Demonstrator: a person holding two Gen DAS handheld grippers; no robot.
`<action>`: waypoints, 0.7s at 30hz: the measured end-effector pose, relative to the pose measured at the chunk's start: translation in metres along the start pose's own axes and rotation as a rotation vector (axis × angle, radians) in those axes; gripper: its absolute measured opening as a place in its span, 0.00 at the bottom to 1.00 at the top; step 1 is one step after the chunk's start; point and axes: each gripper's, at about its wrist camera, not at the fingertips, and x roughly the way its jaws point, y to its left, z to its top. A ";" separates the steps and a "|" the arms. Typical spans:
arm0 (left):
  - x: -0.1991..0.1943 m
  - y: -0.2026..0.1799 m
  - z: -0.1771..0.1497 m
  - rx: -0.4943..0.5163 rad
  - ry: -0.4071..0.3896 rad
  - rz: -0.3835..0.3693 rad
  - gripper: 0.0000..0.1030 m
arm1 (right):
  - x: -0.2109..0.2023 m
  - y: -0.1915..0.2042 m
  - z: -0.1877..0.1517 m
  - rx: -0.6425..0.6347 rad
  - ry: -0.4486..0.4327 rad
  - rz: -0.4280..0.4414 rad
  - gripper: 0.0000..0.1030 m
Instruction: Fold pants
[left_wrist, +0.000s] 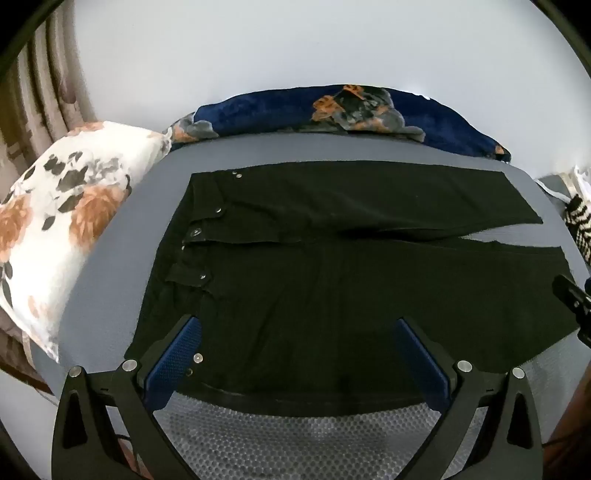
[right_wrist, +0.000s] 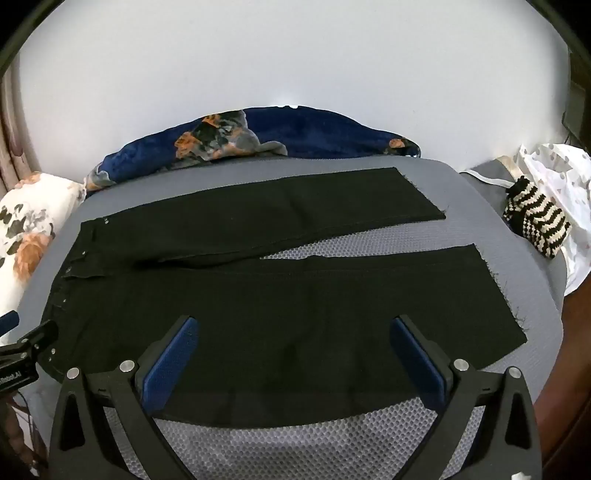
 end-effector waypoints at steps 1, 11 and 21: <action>0.000 -0.001 -0.001 -0.004 0.001 0.004 1.00 | 0.001 0.001 0.000 -0.002 0.003 0.001 0.99; 0.005 0.016 0.003 -0.066 0.017 -0.046 1.00 | 0.002 0.006 0.001 0.002 -0.005 0.008 0.99; 0.006 0.016 0.003 -0.062 0.009 -0.035 1.00 | 0.000 0.004 0.001 -0.001 -0.009 0.003 0.99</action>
